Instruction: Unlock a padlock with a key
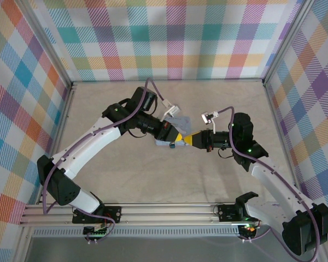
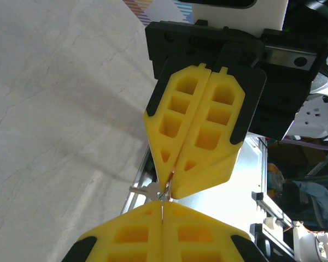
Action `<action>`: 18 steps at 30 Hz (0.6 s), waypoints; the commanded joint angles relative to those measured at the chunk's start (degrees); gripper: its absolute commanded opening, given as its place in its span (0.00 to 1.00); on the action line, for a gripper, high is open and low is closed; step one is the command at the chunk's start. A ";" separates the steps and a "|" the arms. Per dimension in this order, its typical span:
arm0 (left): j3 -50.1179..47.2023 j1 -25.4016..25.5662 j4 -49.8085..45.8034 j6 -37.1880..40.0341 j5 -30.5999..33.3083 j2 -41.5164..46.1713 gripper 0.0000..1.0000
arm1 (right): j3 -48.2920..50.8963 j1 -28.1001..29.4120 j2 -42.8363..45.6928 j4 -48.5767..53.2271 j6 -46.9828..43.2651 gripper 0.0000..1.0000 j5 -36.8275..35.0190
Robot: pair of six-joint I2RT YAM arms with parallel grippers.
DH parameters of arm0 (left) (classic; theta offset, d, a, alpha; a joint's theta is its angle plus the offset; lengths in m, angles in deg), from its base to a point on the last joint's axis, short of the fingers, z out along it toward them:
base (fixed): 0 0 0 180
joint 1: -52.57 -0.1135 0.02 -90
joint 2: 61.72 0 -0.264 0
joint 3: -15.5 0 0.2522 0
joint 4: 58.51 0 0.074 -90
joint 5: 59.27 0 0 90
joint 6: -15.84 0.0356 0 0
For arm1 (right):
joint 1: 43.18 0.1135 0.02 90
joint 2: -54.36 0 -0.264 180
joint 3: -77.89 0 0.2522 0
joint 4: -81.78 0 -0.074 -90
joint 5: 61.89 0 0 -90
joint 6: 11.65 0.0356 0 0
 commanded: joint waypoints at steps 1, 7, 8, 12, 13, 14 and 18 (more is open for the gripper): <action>-0.64 -0.44 3.67 0.12 1.60 1.25 0.00 | -0.34 1.85 1.17 -0.84 -1.39 0.00 3.11; -2.77 -2.66 6.72 -4.01 6.65 3.96 0.50 | -0.14 1.85 2.60 0.90 -2.06 0.00 -3.01; -3.86 -3.45 8.19 -5.45 7.63 5.01 0.52 | -0.15 1.90 3.02 1.31 -2.16 0.00 -4.26; -10.09 -7.00 14.26 -10.51 11.97 10.03 0.58 | -0.28 1.76 4.11 2.57 -2.62 0.00 -8.35; -11.55 -7.51 15.14 -11.10 13.28 11.33 0.58 | -0.46 1.76 4.24 3.21 -2.98 0.00 -9.52; -12.90 -7.80 15.70 -11.49 14.47 12.38 0.58 | -0.64 1.76 4.24 3.87 -3.18 0.00 -10.59; -19.12 -8.00 17.42 -13.45 19.62 16.25 0.64 | -1.66 1.51 4.00 7.10 -4.97 0.00 -16.56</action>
